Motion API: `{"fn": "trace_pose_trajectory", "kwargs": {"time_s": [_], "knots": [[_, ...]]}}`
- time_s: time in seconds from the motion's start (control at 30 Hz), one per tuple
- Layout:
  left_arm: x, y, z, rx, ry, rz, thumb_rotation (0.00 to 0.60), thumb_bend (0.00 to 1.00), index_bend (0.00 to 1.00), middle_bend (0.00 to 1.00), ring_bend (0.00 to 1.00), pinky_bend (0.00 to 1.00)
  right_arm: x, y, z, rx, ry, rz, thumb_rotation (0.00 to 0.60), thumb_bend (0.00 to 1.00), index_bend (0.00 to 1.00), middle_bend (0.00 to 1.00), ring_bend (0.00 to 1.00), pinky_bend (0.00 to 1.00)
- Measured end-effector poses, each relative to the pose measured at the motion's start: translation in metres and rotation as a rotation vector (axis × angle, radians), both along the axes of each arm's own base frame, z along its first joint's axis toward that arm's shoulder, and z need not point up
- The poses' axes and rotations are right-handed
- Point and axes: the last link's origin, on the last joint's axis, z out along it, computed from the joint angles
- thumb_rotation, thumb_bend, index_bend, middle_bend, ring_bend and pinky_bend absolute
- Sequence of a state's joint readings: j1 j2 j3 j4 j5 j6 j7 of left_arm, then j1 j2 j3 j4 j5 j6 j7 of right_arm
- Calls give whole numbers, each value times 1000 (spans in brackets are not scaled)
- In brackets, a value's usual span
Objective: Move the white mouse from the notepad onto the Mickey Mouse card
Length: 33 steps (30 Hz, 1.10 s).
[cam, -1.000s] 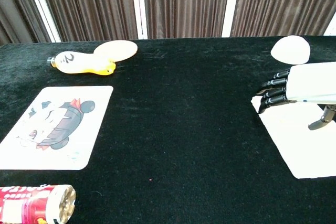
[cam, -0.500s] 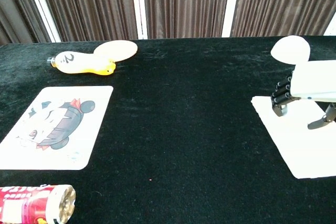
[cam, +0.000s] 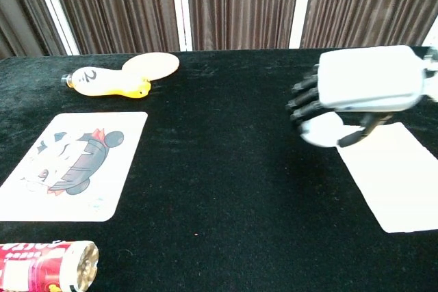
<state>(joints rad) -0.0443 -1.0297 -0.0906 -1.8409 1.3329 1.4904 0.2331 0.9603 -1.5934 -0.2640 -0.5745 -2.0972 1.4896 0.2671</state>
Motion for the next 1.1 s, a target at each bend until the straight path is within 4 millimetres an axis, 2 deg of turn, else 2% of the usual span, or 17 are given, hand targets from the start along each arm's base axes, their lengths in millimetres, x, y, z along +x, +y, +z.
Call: {"fn": "trace_pose_trajectory", "kwargs": {"time_s": [0.23, 0.43, 0.6, 0.73, 0.8, 0.87, 0.93, 1.0, 1.1], "knots": [[-5, 0, 6, -27, -35, 33, 600, 0, 0, 0, 0, 0, 72, -3, -46, 11, 127, 203, 600, 468, 497, 585, 460, 588], [-11, 2, 9, -33, -48, 57, 600, 0, 0, 0, 0, 0, 114, 9, -79, 36, 173, 297, 600, 469, 497, 585, 460, 587], [-16, 3, 12, -29, -51, 70, 600, 0, 0, 0, 0, 0, 134, 18, -98, 51, 182, 342, 600, 468, 497, 585, 460, 588], [-17, 3, 13, -30, -53, 73, 600, 0, 0, 0, 0, 0, 141, 22, -114, 57, 195, 351, 600, 462, 497, 585, 460, 588], [-18, 3, 13, -28, -55, 74, 600, 0, 0, 0, 0, 0, 141, 23, -119, 57, 201, 351, 600, 410, 494, 572, 458, 575], [-18, 3, 13, -29, -56, 76, 600, 0, 0, 0, 0, 0, 139, 23, -122, 55, 208, 354, 600, 263, 420, 479, 408, 510], [-19, 4, 13, -32, -55, 77, 600, 0, 0, 0, 0, 0, 137, 21, -124, 43, 215, 358, 600, 66, 233, 276, 264, 359], [-19, 4, 12, -33, -55, 78, 600, 0, 0, 0, 0, 0, 134, 19, -125, 24, 220, 358, 600, 2, 134, 170, 169, 262], [-19, 5, 12, -35, -55, 79, 600, 0, 0, 0, 0, 0, 130, 16, -124, -5, 221, 344, 600, 0, 98, 124, 117, 217]]}}
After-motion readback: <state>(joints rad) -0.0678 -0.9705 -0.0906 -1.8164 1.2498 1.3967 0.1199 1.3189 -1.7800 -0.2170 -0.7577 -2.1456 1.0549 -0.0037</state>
